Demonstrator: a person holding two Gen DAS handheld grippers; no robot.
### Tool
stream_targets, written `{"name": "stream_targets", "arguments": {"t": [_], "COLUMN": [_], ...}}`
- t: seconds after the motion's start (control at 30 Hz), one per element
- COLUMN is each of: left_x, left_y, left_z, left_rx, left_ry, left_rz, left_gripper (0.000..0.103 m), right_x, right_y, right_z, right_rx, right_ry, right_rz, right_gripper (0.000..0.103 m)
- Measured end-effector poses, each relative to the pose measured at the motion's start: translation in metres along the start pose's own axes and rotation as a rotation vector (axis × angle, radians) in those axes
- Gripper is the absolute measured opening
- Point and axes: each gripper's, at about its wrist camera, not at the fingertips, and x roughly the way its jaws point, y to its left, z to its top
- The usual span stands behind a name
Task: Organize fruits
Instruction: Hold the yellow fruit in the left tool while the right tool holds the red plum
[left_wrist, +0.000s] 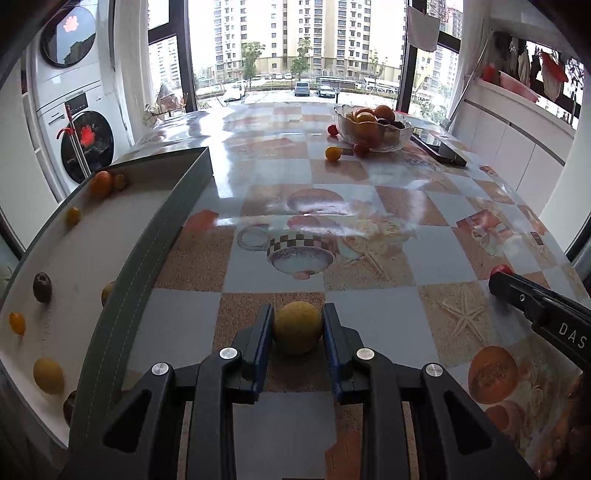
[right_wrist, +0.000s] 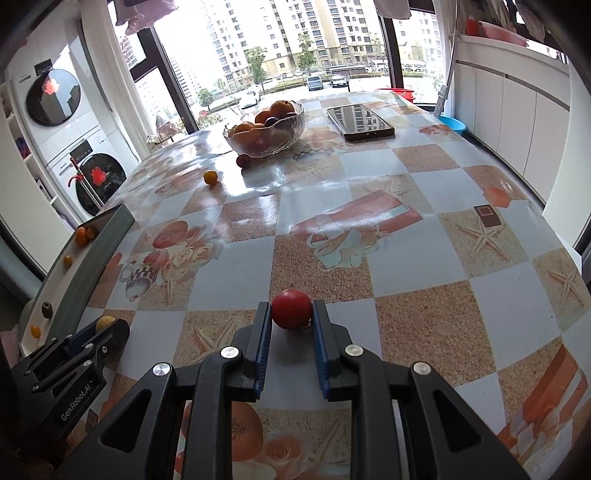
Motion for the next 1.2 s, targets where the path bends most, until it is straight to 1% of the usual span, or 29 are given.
{"name": "stream_targets", "arguments": {"t": [0.27, 0.43, 0.6, 0.7, 0.8, 1.0, 1.1, 1.2], "left_x": [0.001, 0.001, 0.0, 0.002, 0.009, 0.026, 0.026, 0.026], "left_y": [0.0, 0.008, 0.018, 0.017, 0.012, 0.01, 0.008, 0.01], "left_z": [0.001, 0.007, 0.009, 0.009, 0.016, 0.032, 0.031, 0.03], "left_rx": [0.001, -0.016, -0.053, -0.029, 0.006, 0.0, 0.004, -0.01], "left_ry": [0.003, 0.041, 0.058, 0.049, 0.049, 0.049, 0.039, 0.034], "left_rz": [-0.002, -0.05, -0.064, -0.04, -0.001, 0.007, 0.013, 0.0], "left_gripper": [0.028, 0.028, 0.028, 0.028, 0.028, 0.028, 0.028, 0.028], "right_x": [0.001, 0.002, 0.0, 0.0, 0.004, 0.007, 0.006, 0.005], "right_y": [0.001, 0.006, 0.008, 0.01, 0.009, 0.015, 0.013, 0.012], "right_z": [0.0, 0.006, 0.012, 0.01, 0.007, 0.008, 0.006, 0.006], "right_rx": [-0.007, -0.026, -0.037, -0.067, -0.056, -0.085, -0.081, -0.072], "right_ry": [0.004, 0.041, 0.061, 0.059, 0.046, 0.028, 0.013, 0.009], "right_rz": [-0.006, -0.035, -0.044, -0.07, -0.084, -0.114, -0.107, -0.097], "right_gripper": [0.024, 0.024, 0.024, 0.024, 0.024, 0.024, 0.024, 0.024]}}
